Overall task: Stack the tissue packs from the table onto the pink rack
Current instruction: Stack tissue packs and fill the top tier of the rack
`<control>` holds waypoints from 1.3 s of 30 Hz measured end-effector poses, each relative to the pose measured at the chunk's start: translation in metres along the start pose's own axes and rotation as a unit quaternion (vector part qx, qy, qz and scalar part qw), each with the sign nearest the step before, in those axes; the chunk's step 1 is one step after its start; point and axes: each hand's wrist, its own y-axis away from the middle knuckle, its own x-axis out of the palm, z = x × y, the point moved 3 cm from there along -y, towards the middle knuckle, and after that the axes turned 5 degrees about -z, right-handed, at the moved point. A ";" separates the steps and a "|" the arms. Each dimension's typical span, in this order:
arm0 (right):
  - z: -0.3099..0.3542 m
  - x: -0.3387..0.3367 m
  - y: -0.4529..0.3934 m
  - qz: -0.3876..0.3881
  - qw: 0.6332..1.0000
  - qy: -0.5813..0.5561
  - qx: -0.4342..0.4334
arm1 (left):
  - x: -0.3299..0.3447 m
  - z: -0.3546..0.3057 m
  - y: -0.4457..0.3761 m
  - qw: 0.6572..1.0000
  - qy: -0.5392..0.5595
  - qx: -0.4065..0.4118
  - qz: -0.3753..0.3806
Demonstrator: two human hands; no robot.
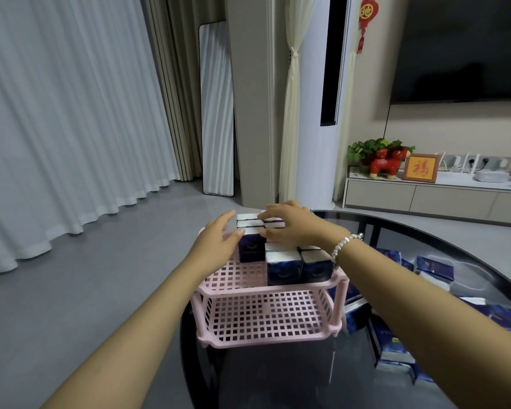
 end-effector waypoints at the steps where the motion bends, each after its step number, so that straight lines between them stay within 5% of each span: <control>1: 0.000 -0.003 0.006 -0.016 1.000 -0.004 -0.004 | -0.001 -0.005 0.006 1.000 -0.005 0.012 -0.016; 19: -0.067 -0.008 0.193 -0.191 0.976 -0.064 0.085 | 0.102 -0.100 0.131 0.978 0.040 0.184 -0.095; 26: -0.120 0.033 0.250 -0.176 0.956 -0.087 0.216 | 0.199 -0.084 0.153 0.993 0.092 0.047 0.049; 32: -0.143 0.071 0.267 -0.145 0.936 -0.114 0.300 | 0.245 -0.058 0.162 0.976 0.147 -0.127 0.097; 39: -0.140 0.089 0.269 -0.179 0.911 -0.186 0.323 | 0.253 -0.050 0.162 0.966 0.183 -0.151 0.101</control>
